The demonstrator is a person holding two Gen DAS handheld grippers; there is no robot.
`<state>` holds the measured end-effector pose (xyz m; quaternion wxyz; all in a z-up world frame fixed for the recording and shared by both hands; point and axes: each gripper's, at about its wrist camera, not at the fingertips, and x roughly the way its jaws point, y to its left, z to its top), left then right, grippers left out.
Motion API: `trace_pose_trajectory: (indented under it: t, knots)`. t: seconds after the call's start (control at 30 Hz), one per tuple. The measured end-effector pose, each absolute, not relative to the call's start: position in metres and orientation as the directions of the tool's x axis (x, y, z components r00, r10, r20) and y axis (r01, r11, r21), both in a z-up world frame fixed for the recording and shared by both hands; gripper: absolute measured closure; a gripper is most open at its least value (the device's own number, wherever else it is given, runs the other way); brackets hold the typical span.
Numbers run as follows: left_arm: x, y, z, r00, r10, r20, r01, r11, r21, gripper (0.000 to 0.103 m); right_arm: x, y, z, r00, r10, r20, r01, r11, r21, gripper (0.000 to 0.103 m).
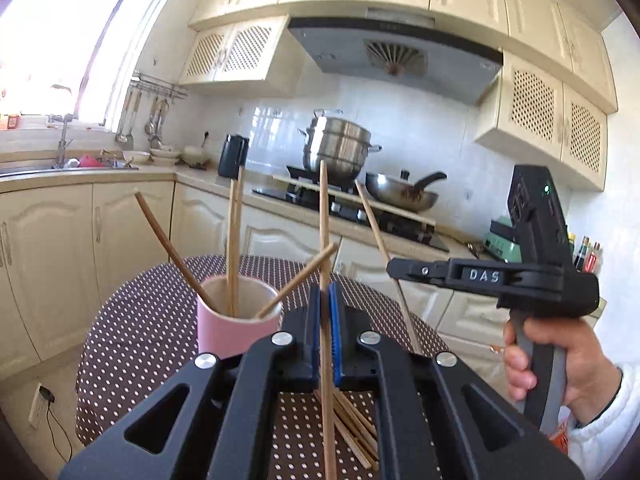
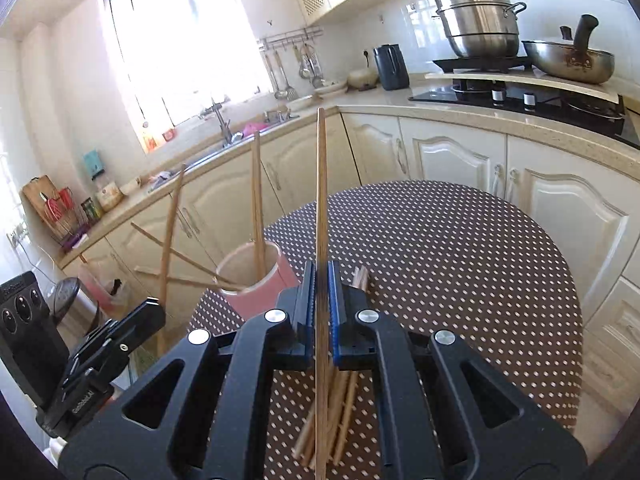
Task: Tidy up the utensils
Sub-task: 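Lift the chopstick upright with the right gripper and carry it over the pink cup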
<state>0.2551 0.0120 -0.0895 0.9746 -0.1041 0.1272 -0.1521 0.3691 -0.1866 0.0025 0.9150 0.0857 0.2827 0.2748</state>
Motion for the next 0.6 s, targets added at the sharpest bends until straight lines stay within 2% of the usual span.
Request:
trace_pose_trajectory:
  t: [0.17, 0.4, 0.6]
  knots:
    - [0.27, 0.025, -0.079, 0.944, -0.291, -0.158, 0.241, 0.932, -0.272, 0.098, 0.378, -0.171, 0.003, 0.706, 0.566, -0.425, -0.47, 0.824, 0.317, 0.097]
    - [0.295, 0.039, -0.059, 0.971, -0.231, -0.068, 0.199, 0.929, -0.312, 0.098, 0.385, -0.154, 0.025, 0.758, 0.585, -0.287, -0.502, 0.805, 0.315, 0.097]
    - [0.326, 0.047, -0.055, 0.986, -0.161, -0.045, 0.136, 0.93, -0.342, 0.098, 0.397, -0.135, 0.038, 0.775, 0.593, -0.22, -0.525, 0.797, 0.3, 0.097]
